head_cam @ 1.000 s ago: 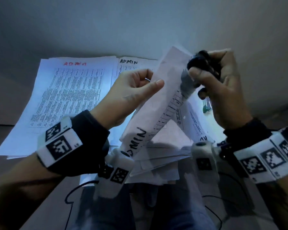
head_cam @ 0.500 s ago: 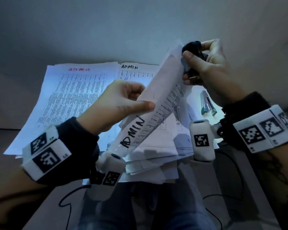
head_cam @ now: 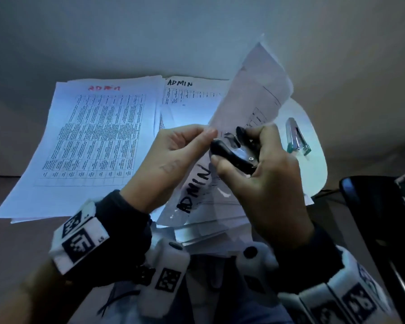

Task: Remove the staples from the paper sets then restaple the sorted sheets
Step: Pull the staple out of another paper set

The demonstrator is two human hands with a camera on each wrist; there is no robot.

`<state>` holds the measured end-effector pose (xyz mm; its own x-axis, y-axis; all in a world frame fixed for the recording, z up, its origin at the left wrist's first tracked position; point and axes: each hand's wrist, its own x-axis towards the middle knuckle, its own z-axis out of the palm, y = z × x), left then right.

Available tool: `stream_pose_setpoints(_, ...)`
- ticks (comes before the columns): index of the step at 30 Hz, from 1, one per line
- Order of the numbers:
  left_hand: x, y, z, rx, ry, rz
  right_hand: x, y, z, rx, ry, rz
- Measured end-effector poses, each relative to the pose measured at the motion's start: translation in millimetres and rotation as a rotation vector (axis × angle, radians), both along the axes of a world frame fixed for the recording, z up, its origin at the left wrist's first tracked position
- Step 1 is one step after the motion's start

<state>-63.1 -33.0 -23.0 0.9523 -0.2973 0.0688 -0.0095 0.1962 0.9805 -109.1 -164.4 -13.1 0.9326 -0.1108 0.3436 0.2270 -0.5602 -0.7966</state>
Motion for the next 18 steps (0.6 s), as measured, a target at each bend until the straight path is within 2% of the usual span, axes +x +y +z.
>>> stream_pose_setpoints(8, -0.5, 2.2, -11.9, -0.078, 0.013, -0.061, -8.9, 10.3, 7.0, -0.070, 0.042, -0.044)
stream_pose_setpoints(18, -1.4, 4.6, -11.6, -0.039, -0.038, -0.105, -11.1, 12.4, 14.2, -0.040, 0.113, 0.003)
